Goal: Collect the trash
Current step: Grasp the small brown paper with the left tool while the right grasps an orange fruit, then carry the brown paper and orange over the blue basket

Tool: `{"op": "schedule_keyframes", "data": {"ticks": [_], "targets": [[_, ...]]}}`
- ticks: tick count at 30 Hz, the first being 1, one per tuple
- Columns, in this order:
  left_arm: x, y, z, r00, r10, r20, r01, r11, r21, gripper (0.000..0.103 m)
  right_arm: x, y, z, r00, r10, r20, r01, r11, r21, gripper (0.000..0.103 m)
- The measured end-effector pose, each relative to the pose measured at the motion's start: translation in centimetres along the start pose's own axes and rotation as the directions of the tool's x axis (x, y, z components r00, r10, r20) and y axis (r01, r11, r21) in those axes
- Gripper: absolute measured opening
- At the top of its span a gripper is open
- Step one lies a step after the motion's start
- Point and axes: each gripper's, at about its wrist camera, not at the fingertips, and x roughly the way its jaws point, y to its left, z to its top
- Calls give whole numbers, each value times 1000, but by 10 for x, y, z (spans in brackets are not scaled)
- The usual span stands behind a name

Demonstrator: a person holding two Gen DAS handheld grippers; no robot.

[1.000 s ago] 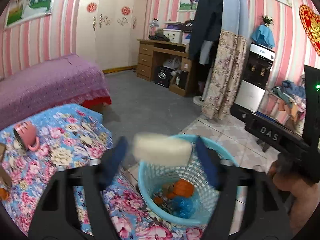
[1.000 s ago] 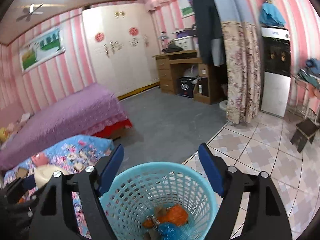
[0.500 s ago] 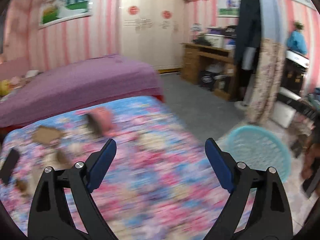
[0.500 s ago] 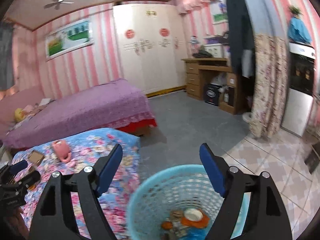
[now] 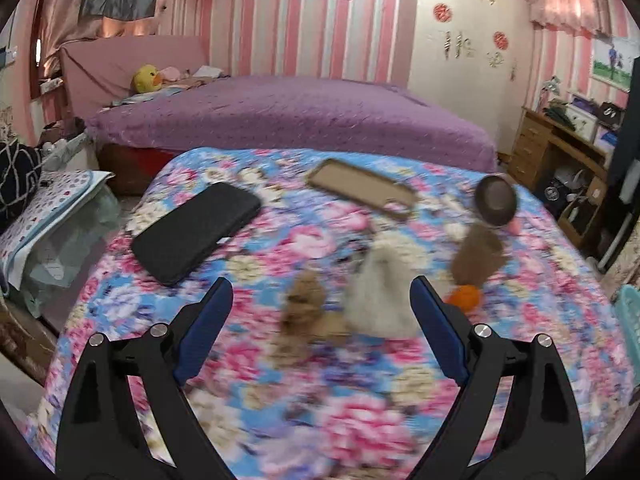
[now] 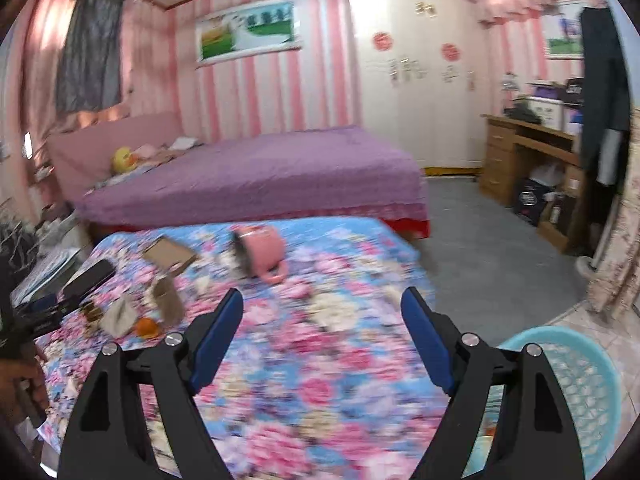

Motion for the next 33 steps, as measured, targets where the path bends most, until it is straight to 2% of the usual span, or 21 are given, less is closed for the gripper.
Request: {"op": "schedule_keyframes", "data": {"ticks": [3, 5, 7, 10, 11, 12, 13, 14, 16, 20, 26, 30, 33], "targets": [[19, 13, 0, 999, 5, -44, -5, 1000, -8, 87, 27, 37, -7, 998, 39, -49, -40, 998, -39, 80], [28, 18, -3, 998, -17, -67, 14, 999, -32, 86, 46, 57, -9, 994, 78, -82, -81, 996, -31, 80], [39, 19, -2, 995, -33, -91, 30, 999, -37, 81, 61, 77, -12, 985, 126, -115, -131, 991, -29, 80], [52, 16, -6, 989, -51, -139, 49, 999, -16, 54, 81, 110, -20, 975, 153, -160, -168, 983, -80, 80], [54, 16, -7, 987, -58, -150, 56, 998, -15, 36, 86, 119, -23, 973, 151, -174, -170, 981, -99, 80], [56, 17, -9, 984, -73, -164, 70, 997, -20, 24, 93, 131, -27, 968, 156, -197, -181, 976, -119, 80], [56, 20, -9, 983, -86, -165, 82, 996, -29, 24, 97, 135, -29, 965, 160, -207, -187, 975, -121, 79], [54, 22, -9, 983, -92, -159, 87, 996, -35, 19, 101, 140, -30, 962, 167, -218, -196, 974, -117, 79], [46, 27, -7, 988, -86, -132, 82, 996, -36, 19, 113, 153, -34, 948, 203, -246, -233, 968, -99, 73], [32, 41, -4, 993, -77, -94, 71, 995, -66, 19, 136, 179, -46, 927, 211, -310, -260, 957, -126, 44], [22, 54, -6, 994, -72, -85, 66, 995, -76, 19, 159, 194, -57, 922, 159, -354, -221, 965, -142, 40], [17, 53, -9, 994, -74, -84, 70, 996, -56, 19, 158, 192, -55, 920, 182, -347, -236, 964, -119, 33], [9, 53, -7, 994, -85, -66, 81, 995, -67, 19, 146, 190, -53, 918, 210, -337, -262, 958, -118, 31]]}}
